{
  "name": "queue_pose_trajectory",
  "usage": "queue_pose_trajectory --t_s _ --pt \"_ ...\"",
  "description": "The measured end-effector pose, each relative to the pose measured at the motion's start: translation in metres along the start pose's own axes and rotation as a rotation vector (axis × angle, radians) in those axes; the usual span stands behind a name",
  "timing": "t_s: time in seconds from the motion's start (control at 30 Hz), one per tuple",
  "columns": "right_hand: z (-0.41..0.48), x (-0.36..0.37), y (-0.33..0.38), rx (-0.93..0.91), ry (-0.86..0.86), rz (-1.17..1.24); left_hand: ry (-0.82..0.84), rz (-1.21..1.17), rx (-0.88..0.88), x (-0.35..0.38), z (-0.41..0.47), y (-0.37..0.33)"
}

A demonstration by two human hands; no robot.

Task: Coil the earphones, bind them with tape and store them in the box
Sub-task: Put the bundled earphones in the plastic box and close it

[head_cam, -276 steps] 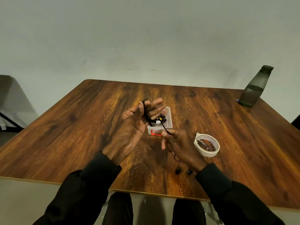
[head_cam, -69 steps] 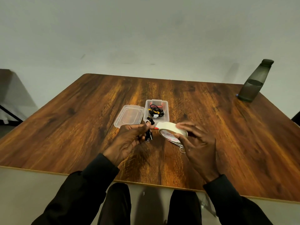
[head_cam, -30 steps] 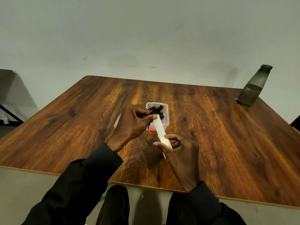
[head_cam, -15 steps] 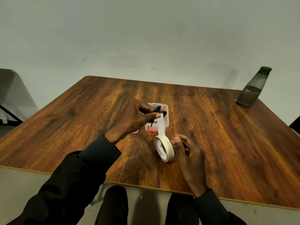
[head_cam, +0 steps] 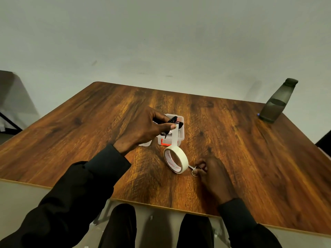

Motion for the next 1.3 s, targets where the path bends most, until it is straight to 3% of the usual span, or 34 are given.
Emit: queue_pose_trajectory --t_s 0.33,0.47,0.73,0.9,1.17,1.3 --pt "-0.001 -0.011 -0.008 0.250 0.135 0.186 -0.012 0.035 0.023 -0.002 0.003 0.004" --pt "-0.001 -0.021 -0.010 0.201 0.180 0.250 -0.029 0.047 0.020 -0.003 0.005 0.005" --pt "0.001 -0.036 0.000 0.186 -0.063 0.735 -0.034 0.064 0.022 -0.006 0.009 0.010" --pt "0.012 -0.029 0.013 0.173 -0.044 0.954 -0.041 0.040 0.030 -0.007 0.009 0.011" --pt "0.012 -0.004 0.027 0.291 0.262 1.309 -0.050 -0.029 -0.029 -0.007 0.009 0.022" --pt "-0.005 0.002 0.030 0.295 0.341 1.289 -0.051 -0.052 -0.037 -0.006 0.009 0.025"
Point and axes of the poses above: each hand's wrist, its own z-axis towards the middle knuckle, its own x-axis out of the palm, y = z × x, the point moved 3 cm from there along z, towards the middle knuckle, and after that the axes turned 4 degrees about -y, right-handed, at the moved point
